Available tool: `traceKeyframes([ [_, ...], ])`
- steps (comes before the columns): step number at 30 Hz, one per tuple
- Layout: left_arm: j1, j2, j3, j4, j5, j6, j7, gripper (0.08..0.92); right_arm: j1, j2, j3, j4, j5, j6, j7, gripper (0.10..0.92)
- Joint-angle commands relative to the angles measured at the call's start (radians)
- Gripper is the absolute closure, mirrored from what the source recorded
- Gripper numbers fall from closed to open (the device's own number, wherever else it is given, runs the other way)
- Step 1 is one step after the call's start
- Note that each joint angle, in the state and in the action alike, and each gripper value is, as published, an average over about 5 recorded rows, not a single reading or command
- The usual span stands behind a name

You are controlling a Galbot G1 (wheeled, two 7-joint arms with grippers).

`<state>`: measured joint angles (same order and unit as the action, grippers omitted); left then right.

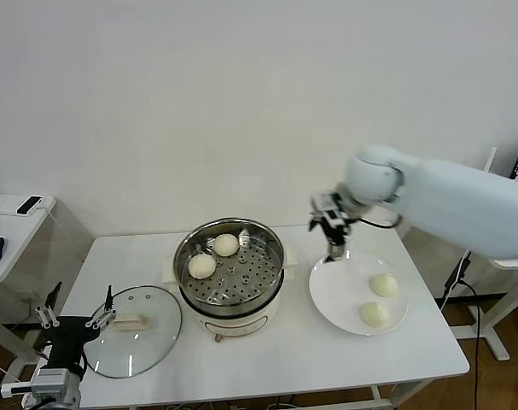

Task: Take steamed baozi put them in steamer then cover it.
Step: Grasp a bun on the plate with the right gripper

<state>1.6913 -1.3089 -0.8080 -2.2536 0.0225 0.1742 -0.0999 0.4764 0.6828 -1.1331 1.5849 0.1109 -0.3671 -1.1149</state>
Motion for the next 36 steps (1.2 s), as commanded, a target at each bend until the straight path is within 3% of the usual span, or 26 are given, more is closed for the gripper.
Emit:
traceKeyframes([
  [1, 0.003, -0.004, 0.007, 0.001, 0.011, 0.001, -0.001, 0.177, -0.301, -0.255, 0.193, 0.084, -0.218, 0.088, -0.038, 0.203],
  [9, 0.007, -0.008, 0.010, 0.004, 0.028, 0.006, -0.001, 0.177, -0.555, -0.244, 0.335, 0.028, -0.299, 0.117, -0.022, 0.203],
  [36, 0.000, -0.013, 0.005, 0.032, 0.031, 0.003, 0.000, 0.177, -0.583, 0.005, 0.338, -0.235, -0.330, 0.085, 0.022, 0.203],
])
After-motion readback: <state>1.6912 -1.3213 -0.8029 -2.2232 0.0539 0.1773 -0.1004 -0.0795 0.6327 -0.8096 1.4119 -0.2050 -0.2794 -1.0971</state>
